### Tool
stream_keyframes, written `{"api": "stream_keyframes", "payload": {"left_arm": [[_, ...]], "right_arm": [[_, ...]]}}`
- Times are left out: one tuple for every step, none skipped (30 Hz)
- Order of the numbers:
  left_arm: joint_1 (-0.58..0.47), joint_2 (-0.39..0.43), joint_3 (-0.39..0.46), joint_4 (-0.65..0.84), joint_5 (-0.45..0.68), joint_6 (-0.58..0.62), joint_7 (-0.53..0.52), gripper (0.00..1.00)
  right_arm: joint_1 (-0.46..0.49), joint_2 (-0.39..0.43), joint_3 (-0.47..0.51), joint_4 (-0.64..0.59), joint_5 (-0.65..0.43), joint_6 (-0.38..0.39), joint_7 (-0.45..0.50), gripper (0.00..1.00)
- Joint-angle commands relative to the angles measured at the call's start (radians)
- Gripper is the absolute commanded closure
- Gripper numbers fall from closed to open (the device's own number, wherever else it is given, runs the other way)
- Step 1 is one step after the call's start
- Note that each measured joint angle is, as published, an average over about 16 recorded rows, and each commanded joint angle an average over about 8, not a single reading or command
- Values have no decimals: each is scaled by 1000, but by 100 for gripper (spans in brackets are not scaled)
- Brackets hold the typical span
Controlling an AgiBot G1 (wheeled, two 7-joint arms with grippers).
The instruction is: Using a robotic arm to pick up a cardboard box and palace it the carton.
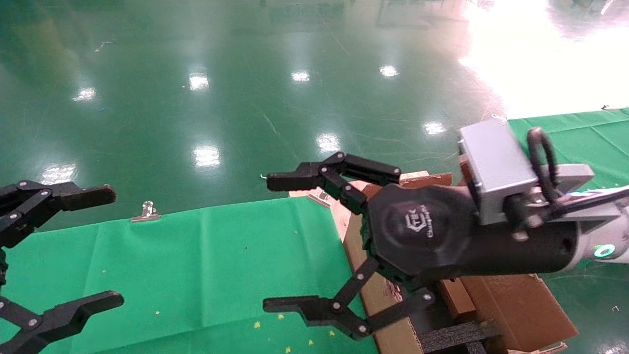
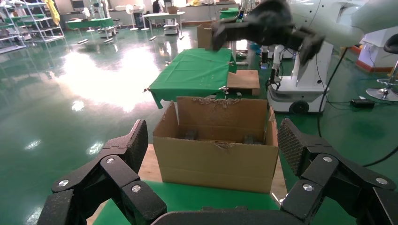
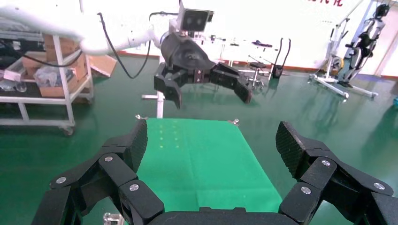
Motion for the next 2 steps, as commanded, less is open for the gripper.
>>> {"api": "stream_keyframes", "payload": {"left_arm": [[0, 0, 0, 0, 0, 0, 0, 0], [0, 0, 0, 0, 0, 0, 0, 0]], "right_arm": [[-21, -7, 46, -3, 46, -45, -50, 0], [-26, -9, 58, -4, 58, -57, -62, 0]]}}
